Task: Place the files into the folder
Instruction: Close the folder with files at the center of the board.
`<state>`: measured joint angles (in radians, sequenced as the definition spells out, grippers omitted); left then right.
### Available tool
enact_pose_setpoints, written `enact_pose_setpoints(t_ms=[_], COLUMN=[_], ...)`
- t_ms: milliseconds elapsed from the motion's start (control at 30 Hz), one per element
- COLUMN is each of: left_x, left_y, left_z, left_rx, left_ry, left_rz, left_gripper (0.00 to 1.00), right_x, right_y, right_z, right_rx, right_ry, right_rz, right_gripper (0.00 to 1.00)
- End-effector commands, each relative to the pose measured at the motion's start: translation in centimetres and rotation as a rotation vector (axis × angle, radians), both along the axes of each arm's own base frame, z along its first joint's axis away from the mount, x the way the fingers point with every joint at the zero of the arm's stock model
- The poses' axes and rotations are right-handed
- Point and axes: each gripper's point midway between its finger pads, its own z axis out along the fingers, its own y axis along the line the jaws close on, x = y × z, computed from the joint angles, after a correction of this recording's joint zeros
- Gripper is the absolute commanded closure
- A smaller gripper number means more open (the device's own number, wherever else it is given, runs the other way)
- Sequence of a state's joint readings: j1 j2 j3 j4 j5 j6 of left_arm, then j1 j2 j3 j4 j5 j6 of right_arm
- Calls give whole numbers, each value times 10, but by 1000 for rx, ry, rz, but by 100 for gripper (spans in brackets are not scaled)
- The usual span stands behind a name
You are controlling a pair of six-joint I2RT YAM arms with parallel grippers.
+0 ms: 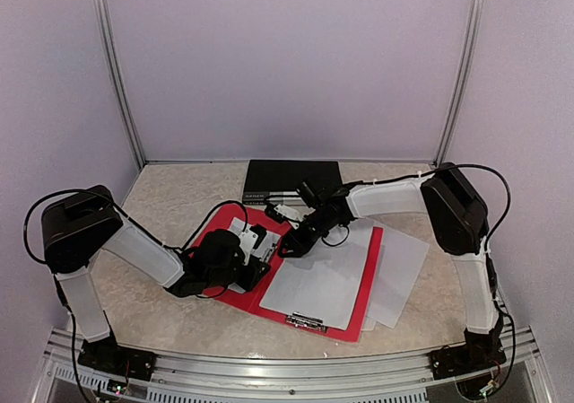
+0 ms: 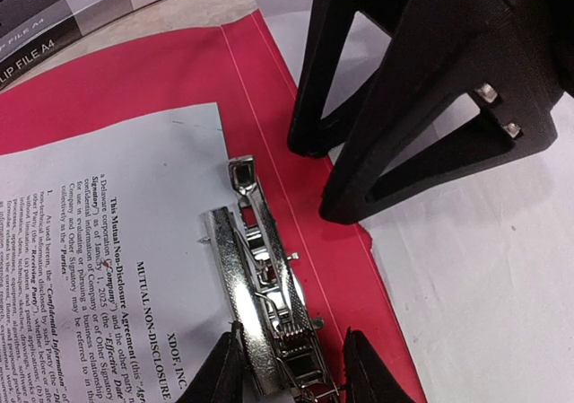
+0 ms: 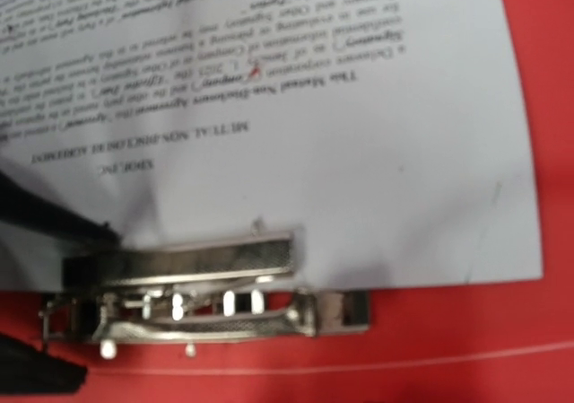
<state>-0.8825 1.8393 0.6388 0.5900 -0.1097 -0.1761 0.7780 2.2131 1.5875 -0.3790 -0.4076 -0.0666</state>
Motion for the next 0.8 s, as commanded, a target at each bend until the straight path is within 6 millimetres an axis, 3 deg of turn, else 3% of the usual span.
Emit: enact_pose_setpoints(t_ms=[0, 200, 467, 633, 767], left_x=[-8, 3, 11, 11, 11], left_y=[26, 26, 0, -7, -3], left_z=[-31, -18, 3, 15, 37], left_rx=[106, 107, 134, 152, 147], left_ry=[98, 85, 36, 16, -1], left_rz=[57, 118, 150, 182, 214], left_gripper=[68, 65, 53, 42, 35], right_x=[11, 15, 2, -4, -2], right_y=[-5, -10, -34, -65, -111], right_z=[24, 76, 127, 136, 115], right_rx=[56, 183, 238, 204, 67], right_ry=[-13, -98, -160, -182, -182], right_rz=[-38, -62, -134, -265, -476], right_gripper=[60, 53, 52, 51, 51])
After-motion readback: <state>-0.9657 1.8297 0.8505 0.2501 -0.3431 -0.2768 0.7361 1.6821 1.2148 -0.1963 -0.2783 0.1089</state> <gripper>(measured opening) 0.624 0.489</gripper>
